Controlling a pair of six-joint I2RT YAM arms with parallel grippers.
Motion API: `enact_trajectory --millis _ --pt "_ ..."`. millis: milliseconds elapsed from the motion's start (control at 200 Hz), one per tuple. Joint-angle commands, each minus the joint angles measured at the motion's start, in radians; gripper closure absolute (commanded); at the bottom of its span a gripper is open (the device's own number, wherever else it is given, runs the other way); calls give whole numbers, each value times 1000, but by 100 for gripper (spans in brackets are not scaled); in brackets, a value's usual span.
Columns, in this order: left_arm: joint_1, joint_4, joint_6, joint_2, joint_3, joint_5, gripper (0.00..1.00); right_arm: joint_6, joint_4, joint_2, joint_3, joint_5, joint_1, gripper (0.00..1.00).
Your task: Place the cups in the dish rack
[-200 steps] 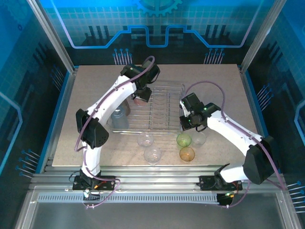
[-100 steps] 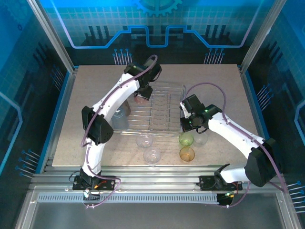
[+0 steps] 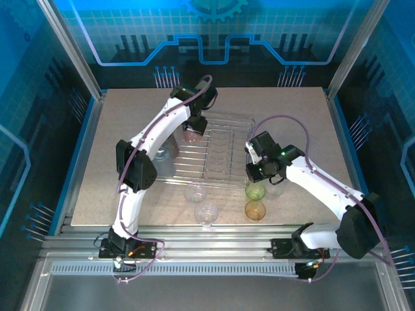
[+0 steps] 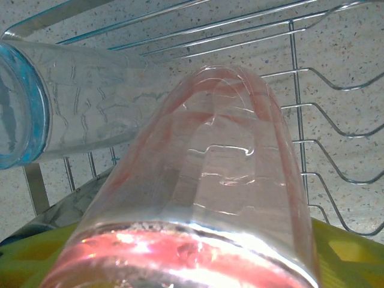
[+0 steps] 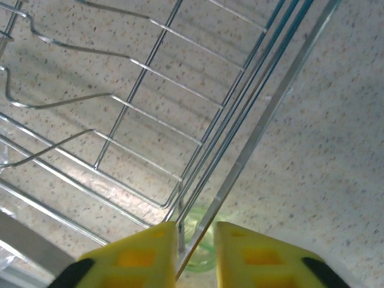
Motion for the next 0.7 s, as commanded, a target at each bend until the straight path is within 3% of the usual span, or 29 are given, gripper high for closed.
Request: enact_trajectory --millis 0,200,410,695 --pt "14 23 12 17 37 39 57 -20 -57 -54 -4 -32 11 66" --pt "17 43 15 28 38 87 55 -2 -45 -112 16 -75 -32 47" --pt "19 67 21 40 35 99 52 24 -29 -157 21 -124 -99 46" --pt "36 83 25 73 44 102 44 30 -34 -162 22 -137 -112 46"
